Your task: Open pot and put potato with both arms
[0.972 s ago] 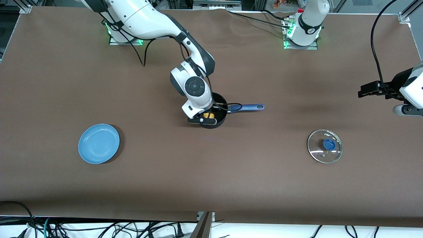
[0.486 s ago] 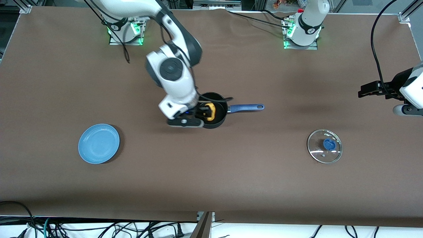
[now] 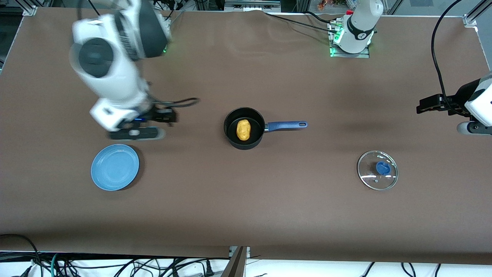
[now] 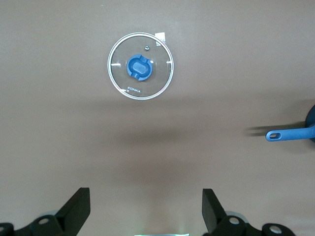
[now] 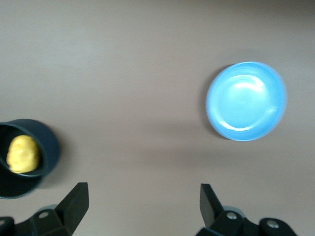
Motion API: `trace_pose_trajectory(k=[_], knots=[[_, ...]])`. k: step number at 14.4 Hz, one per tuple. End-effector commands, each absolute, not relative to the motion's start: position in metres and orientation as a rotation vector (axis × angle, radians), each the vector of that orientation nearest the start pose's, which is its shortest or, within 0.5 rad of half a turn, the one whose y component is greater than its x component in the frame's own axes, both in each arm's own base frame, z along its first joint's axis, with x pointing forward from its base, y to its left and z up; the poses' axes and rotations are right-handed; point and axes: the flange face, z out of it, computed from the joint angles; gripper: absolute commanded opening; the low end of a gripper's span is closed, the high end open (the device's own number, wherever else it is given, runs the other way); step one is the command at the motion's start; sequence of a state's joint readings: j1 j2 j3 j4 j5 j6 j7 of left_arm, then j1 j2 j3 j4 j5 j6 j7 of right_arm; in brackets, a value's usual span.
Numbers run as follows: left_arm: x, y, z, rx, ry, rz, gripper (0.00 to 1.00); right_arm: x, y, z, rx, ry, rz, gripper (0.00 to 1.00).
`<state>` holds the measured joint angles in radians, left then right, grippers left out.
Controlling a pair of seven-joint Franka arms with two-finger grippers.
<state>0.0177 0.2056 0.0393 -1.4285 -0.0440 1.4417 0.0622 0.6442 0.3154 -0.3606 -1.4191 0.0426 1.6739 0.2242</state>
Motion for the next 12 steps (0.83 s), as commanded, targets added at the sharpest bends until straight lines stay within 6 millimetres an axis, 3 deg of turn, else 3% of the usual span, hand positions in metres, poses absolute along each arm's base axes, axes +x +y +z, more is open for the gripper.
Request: trace_pose_trajectory(k=[1, 2, 4, 8, 9, 12], knots=[[0.601, 0.026, 0.567, -3.156, 0.003, 0.308, 1.00, 0.602, 0.140, 0.545, -3.179, -0.039, 0.125, 1.00], [0.601, 0.025, 0.567, -3.157, 0.005, 0.309, 1.00, 0.598, 0.110, 0.548, -3.163, -0.050, 0.173, 1.00], [0.601, 0.025, 0.567, -3.157, 0.005, 0.309, 1.00, 0.584, 0.073, 0.555, -3.137, -0.094, 0.176, 1.00], [0.601, 0.025, 0.567, -3.157, 0.005, 0.309, 1.00, 0.557, 0.033, 0.570, -3.178, -0.057, 0.092, 1.00], [0.601, 0.025, 0.567, -3.157, 0.005, 0.309, 1.00, 0.548, 0.027, 0.589, -3.172, -0.045, 0.050, 1.00], [0.601, 0.025, 0.567, -3.157, 0.005, 0.309, 1.00, 0.543, 0.019, 0.592, -3.161, -0.001, 0.089, 1.00]])
